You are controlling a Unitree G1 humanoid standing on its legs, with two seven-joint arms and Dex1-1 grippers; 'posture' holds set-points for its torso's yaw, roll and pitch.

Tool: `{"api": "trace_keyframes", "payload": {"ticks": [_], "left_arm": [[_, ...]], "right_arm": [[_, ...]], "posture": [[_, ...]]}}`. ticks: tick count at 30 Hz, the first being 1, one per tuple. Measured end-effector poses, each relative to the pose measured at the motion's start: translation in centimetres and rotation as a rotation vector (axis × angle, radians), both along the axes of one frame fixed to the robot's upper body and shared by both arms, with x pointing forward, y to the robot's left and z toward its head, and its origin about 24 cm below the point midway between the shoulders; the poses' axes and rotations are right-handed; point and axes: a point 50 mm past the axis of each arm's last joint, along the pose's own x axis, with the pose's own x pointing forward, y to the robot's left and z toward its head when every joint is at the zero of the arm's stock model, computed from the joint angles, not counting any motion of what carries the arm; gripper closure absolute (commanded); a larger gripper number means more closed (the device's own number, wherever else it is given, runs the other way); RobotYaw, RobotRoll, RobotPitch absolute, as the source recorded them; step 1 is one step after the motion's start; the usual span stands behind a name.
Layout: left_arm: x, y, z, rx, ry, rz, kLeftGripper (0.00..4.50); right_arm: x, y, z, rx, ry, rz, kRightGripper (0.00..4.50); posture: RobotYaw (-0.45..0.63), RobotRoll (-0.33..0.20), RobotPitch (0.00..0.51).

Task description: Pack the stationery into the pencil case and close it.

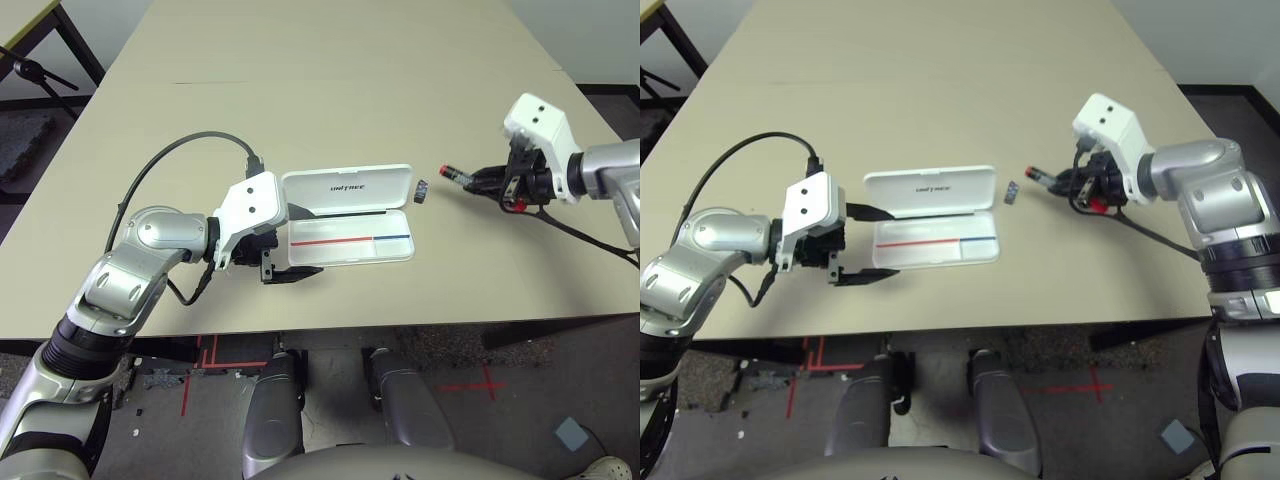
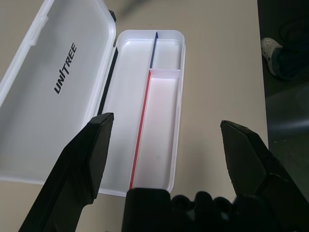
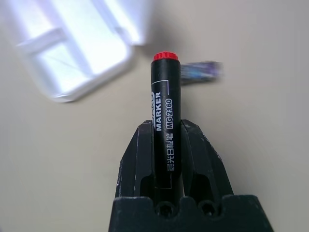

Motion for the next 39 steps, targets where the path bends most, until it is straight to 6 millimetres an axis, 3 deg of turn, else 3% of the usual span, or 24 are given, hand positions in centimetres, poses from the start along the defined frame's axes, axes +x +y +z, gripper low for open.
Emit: {"api": "trace_keyframes", "payload": {"ticks": [6, 16, 34, 39], "left_arm": [[0.0, 0.1, -0.1, 0.0, 0.003, 0.006, 0.0], [-0.1, 0.1, -0.2, 0.002, 0.001, 0.015, 0.0], [0.0, 0.2, -0.2, 0.014, -0.016, 0.028, 0.0], [0.1, 0.2, -0.2, 0.014, -0.017, 0.03, 0.0]], "right_arm": [[-1.1, 1.5, 0.6, -0.043, 0.024, 0.123, 4.0], [-1.6, 5.7, 1.8, 0.049, 0.001, 0.245, 4.0], [-0.3, 13.8, -0.2, 0.036, -0.146, 0.42, 4.0], [0.2, 14.9, -0.5, 0.004, -0.184, 0.448, 4.0]], "posture": [[-0.06, 0.0, 0.173], [-0.06, 0.0, 0.173], [-0.04, 0.0, 0.164], [-0.04, 0.0, 0.164]]}}
